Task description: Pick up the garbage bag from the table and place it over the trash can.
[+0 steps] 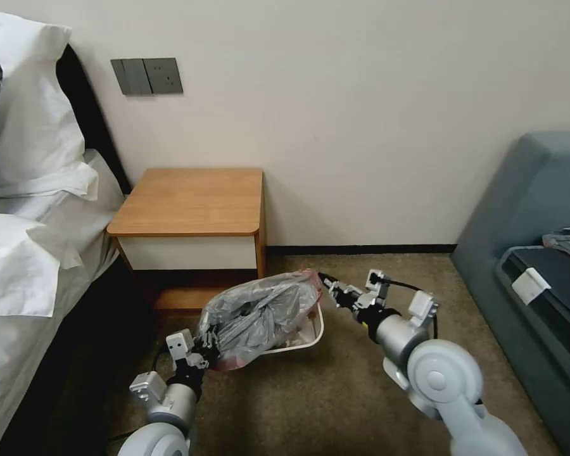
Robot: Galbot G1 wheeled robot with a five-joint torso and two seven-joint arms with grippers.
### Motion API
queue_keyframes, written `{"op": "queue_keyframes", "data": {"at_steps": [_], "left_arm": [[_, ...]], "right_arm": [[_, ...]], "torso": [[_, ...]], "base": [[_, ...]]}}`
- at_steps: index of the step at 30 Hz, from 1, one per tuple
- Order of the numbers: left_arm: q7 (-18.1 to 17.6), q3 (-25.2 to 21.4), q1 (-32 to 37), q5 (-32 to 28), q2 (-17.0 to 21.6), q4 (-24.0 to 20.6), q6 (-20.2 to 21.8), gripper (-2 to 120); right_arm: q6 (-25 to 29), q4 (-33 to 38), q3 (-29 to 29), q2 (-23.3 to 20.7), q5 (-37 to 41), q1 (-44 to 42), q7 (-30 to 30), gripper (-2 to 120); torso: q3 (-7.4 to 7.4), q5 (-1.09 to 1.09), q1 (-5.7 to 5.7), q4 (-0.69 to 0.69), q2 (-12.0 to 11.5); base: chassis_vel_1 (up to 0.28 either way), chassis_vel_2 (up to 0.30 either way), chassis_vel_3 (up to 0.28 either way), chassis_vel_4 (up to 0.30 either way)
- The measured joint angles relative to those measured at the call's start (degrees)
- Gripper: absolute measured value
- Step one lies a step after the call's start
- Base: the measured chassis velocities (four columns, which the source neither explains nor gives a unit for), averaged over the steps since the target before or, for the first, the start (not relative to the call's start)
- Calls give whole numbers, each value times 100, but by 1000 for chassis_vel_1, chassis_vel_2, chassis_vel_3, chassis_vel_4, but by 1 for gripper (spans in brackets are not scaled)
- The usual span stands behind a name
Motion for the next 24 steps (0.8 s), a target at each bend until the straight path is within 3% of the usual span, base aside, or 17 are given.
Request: {"op": "queue_keyframes", "data": {"at_steps": [5,9,13,15,20,24], "left_arm": [[-15,0,-54,127,0,22,-66,4],[-33,13,-165,427,-9,74,-177,4],[-37,23,-208,619,-9,85,-239,4],[-46,42,-242,832,-9,70,-289,4],[-47,92,-232,1089,-27,13,-369,4],[-47,93,-193,1155,-35,-56,-386,4]], "right_arm": [[-105,596,65,-89,351,-140,606,49],[-267,1223,-213,-192,1713,-110,1972,67],[-256,1390,-407,-226,2315,-69,2631,74],[-198,1426,-597,-258,2937,-26,3221,88],[60,1381,-930,-96,3471,143,3809,100],[222,1252,-1066,23,3466,193,3889,100]], "torso": [[0,0,0,0,0],[0,-1,0,0,0],[0,-1,0,0,0],[0,0,0,1,0],[0,0,0,0,0],[0,0,0,0,0]], "base": [[0,0,0,0],[0,0,0,0],[0,0,0,0],[0,0,0,0],[0,0,0,0],[0,0,0,0]]}}
